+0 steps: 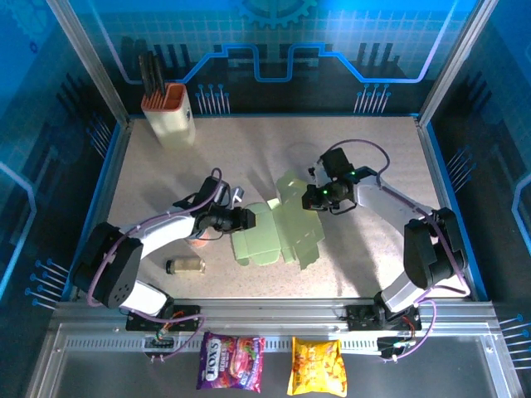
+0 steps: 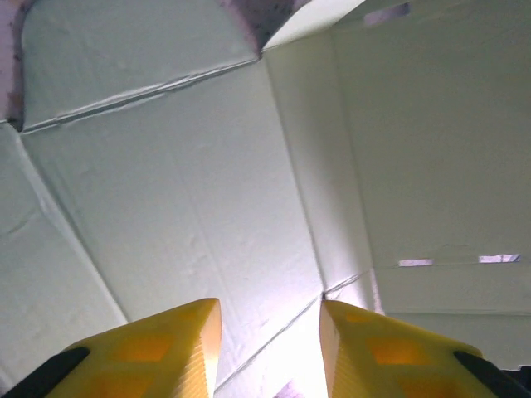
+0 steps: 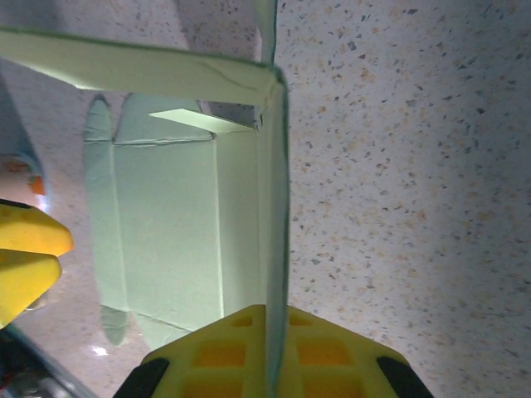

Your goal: Fold the paper box

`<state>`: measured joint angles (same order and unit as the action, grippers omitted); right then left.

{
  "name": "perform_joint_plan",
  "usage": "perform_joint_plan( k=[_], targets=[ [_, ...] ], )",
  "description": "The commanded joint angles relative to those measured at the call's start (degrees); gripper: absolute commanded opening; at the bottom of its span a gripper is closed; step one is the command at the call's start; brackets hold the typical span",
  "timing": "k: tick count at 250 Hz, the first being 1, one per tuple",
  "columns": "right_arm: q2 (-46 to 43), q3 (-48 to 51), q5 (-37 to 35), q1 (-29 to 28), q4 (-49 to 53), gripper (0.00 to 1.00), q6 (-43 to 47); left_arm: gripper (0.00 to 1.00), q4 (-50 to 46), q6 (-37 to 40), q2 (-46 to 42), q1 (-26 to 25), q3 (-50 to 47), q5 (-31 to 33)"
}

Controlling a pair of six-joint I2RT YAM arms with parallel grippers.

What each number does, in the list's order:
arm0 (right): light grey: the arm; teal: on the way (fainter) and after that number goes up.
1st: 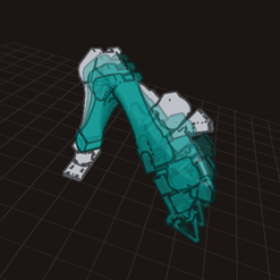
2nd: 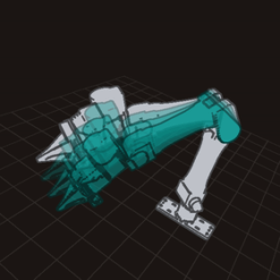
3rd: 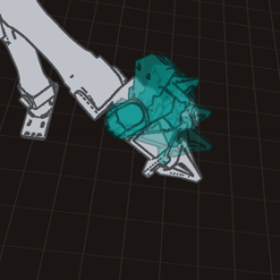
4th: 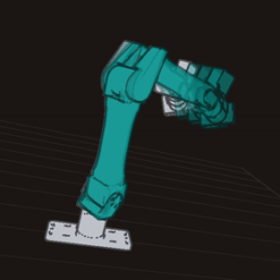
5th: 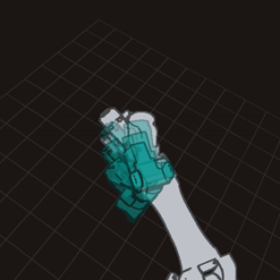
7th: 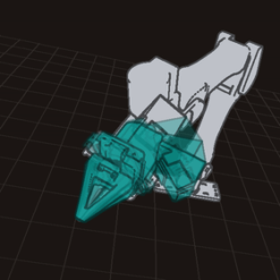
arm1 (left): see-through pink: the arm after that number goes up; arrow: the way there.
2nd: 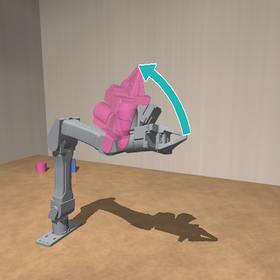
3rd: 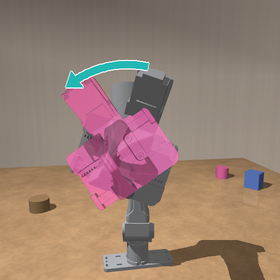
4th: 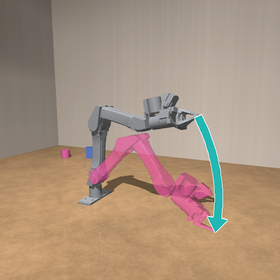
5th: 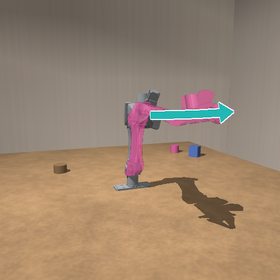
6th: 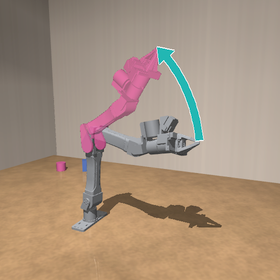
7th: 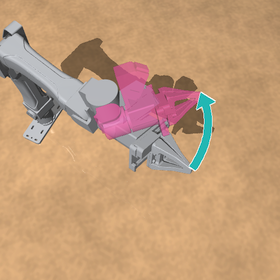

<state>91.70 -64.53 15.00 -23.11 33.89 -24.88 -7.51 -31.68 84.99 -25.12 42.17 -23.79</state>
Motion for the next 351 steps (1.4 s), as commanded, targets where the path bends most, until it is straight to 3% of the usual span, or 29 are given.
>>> perform_joint_plan(
  k=[1,85,239,351],
  targets=[
    [1.5,-3.71,-8.66,-2.9,7.62,0.0,3.31,0.36,2.3,-1.26,2.2,-1.04,-1.33,-0.82],
    [5.98,-10.74,-19.63,-10.07,15.19,0.0,6.51,0.34,4.23,-2.53,7.65,-2.25,-2.74,-1.83],
    [12.54,-16.45,-24.29,-18.19,19.66,0.0,7.27,0.34,5.73,-2.39,8.26,-2.91,-3.5,-1.45],
    [7.29,-15.33,-27.18,-16.97,18.98,0.0,16.56,0.5,-2.87,9.94,-3.98,-1.45,5.14,12.78]
  ],
)
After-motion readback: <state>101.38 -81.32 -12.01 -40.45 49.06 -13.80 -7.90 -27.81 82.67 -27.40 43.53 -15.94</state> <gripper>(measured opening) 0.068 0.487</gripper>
